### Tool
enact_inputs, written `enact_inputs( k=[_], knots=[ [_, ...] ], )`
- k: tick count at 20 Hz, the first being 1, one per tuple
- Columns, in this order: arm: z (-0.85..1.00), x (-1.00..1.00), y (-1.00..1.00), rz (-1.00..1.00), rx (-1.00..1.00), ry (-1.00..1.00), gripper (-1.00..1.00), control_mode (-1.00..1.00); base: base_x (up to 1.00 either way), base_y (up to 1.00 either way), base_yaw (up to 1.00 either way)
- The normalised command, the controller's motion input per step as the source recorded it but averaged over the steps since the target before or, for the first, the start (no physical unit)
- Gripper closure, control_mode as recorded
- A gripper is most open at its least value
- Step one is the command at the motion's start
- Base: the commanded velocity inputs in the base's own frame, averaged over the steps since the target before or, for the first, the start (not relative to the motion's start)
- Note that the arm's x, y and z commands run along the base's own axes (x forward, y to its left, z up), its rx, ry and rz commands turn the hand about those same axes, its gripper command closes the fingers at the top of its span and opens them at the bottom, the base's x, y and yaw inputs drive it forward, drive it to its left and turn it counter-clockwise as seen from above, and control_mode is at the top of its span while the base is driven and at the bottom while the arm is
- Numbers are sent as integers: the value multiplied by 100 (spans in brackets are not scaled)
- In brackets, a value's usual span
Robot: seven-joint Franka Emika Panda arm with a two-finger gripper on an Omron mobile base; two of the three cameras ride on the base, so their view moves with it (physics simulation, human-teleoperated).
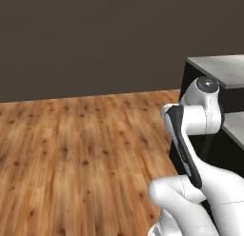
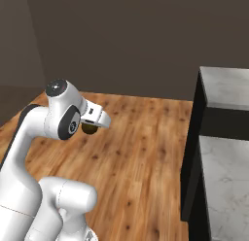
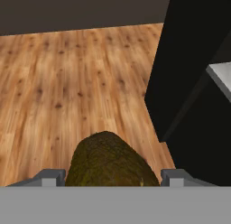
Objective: Take the cheese, steak, and avocado from the fridge and place them on the plate on the dining counter to create an appetizer plate.
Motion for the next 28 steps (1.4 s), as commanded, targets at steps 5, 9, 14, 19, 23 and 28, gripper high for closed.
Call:
enact_inputs(
  k=[5,9,14,19,23,28],
  knots=[
    [0,0,0,0,0,0,100,100,47,100,-47],
    [0,0,0,0,0,0,100,100,56,100,-47],
    [0,0,0,0,0,0,100,100,71,99,-47],
    [0,0,0,0,0,0,100,100,87,94,-48],
    [0,0,0,0,0,0,100,100,90,94,-47],
    [0,0,0,0,0,0,100,100,88,96,-47]
  ],
)
